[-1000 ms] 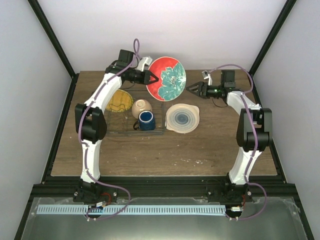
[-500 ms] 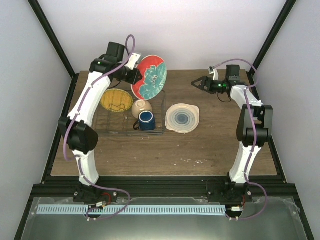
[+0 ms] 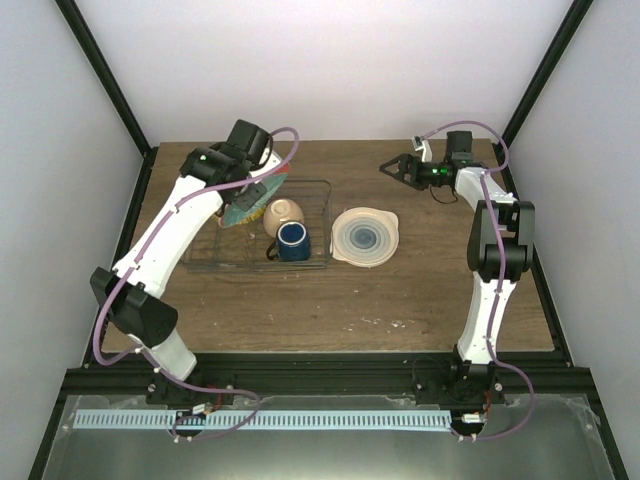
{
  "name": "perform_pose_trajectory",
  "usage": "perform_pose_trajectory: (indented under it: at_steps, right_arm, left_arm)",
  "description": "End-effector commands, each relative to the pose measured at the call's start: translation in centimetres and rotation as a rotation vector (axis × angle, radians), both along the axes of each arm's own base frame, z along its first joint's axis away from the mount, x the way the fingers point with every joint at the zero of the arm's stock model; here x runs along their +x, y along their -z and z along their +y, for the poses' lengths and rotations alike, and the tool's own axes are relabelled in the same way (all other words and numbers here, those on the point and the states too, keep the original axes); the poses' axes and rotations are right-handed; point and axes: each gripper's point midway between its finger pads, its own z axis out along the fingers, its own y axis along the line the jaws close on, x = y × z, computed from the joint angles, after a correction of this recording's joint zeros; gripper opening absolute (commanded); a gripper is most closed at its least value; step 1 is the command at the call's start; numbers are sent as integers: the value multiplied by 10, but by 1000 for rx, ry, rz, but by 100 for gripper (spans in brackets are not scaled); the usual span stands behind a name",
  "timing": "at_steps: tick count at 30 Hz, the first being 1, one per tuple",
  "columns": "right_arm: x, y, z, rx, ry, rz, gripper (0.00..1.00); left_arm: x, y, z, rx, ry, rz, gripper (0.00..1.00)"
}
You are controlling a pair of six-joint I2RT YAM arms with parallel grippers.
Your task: Load the mixed dishes into the dish rack
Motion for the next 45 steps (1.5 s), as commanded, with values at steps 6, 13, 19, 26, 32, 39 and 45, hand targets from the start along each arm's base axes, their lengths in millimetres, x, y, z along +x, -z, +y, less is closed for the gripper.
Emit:
perform_pose_trajectory:
  at_steps: [6, 13, 19, 26, 32, 39, 45]
  right_arm:
    - [14, -17, 0, 33, -9, -38, 100]
    - [15, -16, 0, 37, -4, -30, 100]
    - [11, -12, 0, 45, 5, -16, 100]
    - [9, -8, 0, 47, 13, -4, 100]
    - [10, -7, 0, 52, 18, -3, 100]
    - [10, -4, -1, 56, 23, 4, 100]
    - [9, -2, 0, 60, 24, 7, 100]
  left_arm:
    - [0, -60, 60, 316, -103, -255, 0]
    - [-5, -52, 70, 460, -47, -245, 0]
    - [-11, -34, 71, 540, 17, -199, 0]
    - [-20, -3, 74, 659, 86, -130, 0]
    - [-22, 6, 75, 700, 116, -108, 0]
    - [-22, 14, 70, 716, 158, -96, 0]
    - [-24, 30, 57, 730, 226, -71, 0]
